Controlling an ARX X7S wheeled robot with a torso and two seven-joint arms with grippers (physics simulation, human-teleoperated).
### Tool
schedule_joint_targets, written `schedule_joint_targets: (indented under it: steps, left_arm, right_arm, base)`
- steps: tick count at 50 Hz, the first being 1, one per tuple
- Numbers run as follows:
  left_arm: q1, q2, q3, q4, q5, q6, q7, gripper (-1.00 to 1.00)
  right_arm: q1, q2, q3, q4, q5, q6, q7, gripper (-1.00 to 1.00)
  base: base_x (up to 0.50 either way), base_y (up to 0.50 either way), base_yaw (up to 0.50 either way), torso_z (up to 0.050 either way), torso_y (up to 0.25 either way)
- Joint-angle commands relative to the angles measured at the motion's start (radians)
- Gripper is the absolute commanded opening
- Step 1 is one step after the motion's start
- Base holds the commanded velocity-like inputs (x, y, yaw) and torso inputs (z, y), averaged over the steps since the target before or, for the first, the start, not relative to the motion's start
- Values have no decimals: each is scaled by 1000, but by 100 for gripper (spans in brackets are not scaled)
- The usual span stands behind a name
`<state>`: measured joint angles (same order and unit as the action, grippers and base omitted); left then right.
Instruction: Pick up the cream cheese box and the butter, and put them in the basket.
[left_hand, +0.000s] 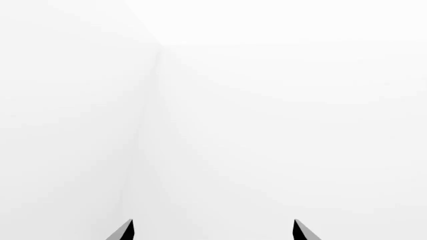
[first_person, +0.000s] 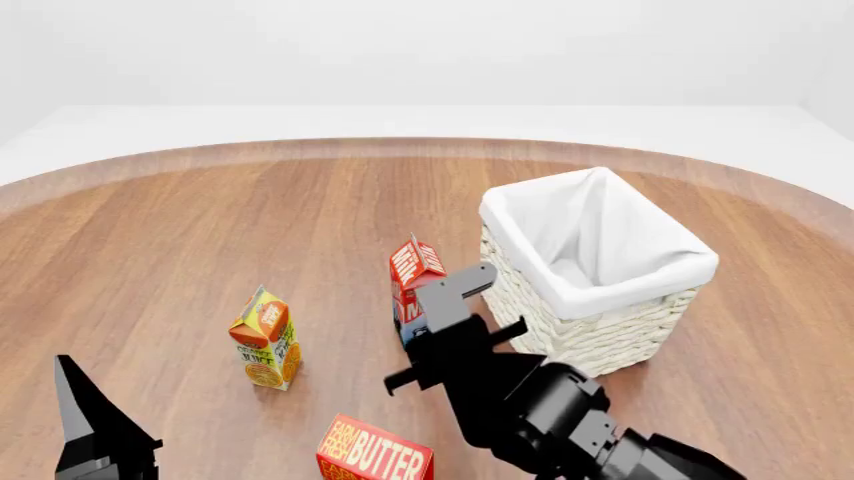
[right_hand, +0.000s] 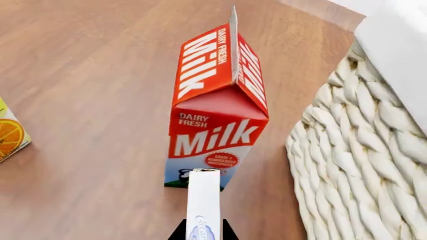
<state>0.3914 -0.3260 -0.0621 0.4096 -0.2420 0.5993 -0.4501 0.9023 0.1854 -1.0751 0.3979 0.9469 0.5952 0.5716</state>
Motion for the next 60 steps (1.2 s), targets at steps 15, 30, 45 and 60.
schedule_joint_targets:
  steps: [15,30,45,60]
  left_arm:
    - [-3,-11,1,4,-5,-6,-8,100]
    - [-5,-14,4,6,-4,-10,-13,100]
    - [-9,-17,5,3,-4,-9,-16,100]
    - [-8,-19,7,3,-4,-6,-21,100]
  right_arm:
    - [30,40,15,-183,10,54,69,-100]
    - [49,68,29,-304,42,92,121,-100]
    - [79,90,47,-395,68,123,163,-100]
    - [113,107,72,-468,104,152,196,-100]
  base:
    - [0,0,0,0,1]
    - [0,0,0,0,1]
    - [0,0,0,0,1]
    - [0,0,0,0,0]
